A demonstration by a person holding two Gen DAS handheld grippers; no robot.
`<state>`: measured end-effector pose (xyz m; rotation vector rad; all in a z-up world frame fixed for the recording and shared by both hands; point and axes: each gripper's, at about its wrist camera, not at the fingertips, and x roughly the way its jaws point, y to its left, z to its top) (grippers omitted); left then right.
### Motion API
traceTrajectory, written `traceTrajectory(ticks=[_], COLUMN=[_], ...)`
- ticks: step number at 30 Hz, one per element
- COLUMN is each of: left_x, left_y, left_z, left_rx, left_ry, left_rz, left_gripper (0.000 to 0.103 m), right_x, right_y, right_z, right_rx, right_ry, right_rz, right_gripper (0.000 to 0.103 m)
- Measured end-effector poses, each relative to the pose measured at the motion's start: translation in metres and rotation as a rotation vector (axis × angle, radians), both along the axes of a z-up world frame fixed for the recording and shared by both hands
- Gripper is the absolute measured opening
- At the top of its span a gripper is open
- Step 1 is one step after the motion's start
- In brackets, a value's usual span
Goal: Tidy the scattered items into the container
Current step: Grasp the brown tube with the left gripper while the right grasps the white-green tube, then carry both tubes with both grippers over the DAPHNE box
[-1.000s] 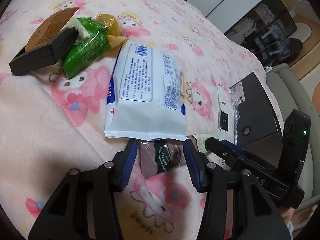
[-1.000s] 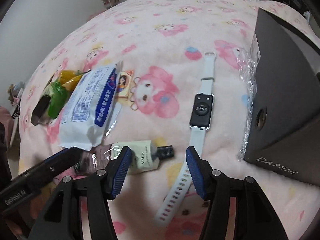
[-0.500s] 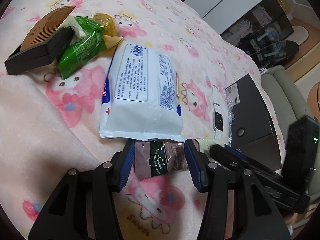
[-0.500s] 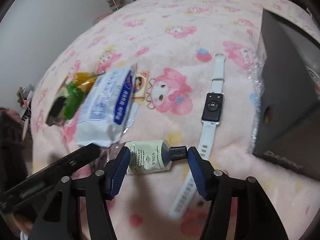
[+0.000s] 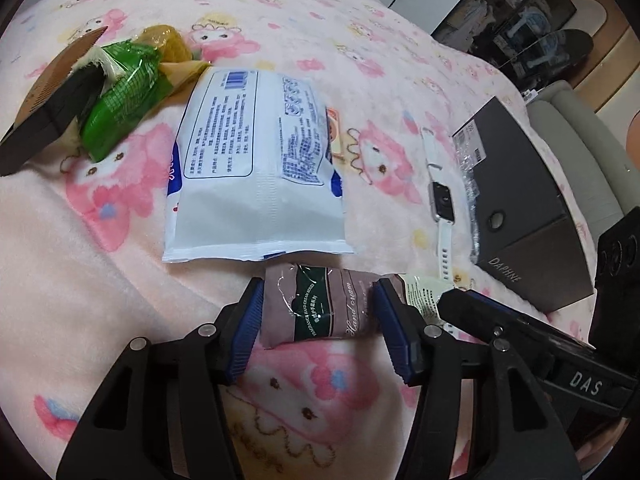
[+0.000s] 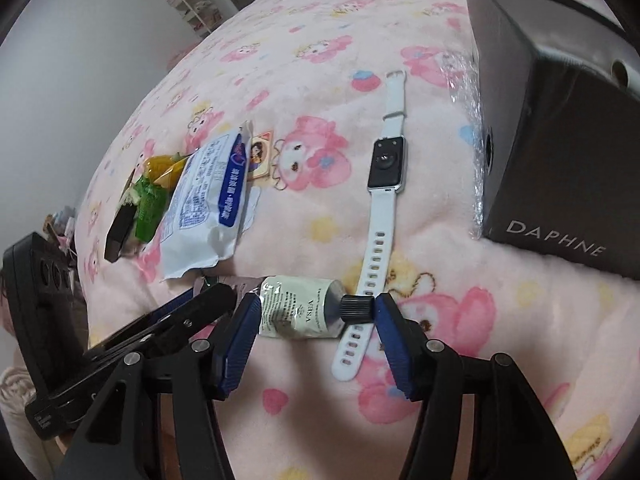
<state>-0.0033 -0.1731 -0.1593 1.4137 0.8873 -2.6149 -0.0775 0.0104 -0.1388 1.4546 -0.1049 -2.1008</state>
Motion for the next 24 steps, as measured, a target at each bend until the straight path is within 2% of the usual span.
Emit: traceTrajectory(ticks=[6, 9, 13, 19, 24], left_x=[0.009, 0.008, 0.004, -0.002, -0.021], left_y=[0.008, 0.018, 0.033, 0.066, 0.091], left_z=[0.02, 0.039, 0.06, 0.102, 0.125], left_rx=[0.034, 0.025, 0.057, 0.011, -0.011], left_ry=[0.038, 0.07, 0.094, 0.161, 0.191], left_rz=[-0.021, -0.046, -0.078, -0.133, -0.168], left_gripper=[0.055, 0.053, 0.052, 0.052, 0.052], right_x=[0.013, 0.017, 0.019, 0.019, 0.012], right_y=[0.017, 0.03, 0.054, 0.087, 0.114], right_z=[0.036, 0.054, 0.073, 0.097, 0.117], right_rx=[-0.029, -0.022, -0.039, -0.08, -0.107], right_ry=[0.065, 0.105, 0.128, 0.167, 0.212], right_rz=[0.0, -0.006, -0.05, -0.119, -0.145], right_gripper=[0.054, 0.054, 0.054, 0.054, 0.054])
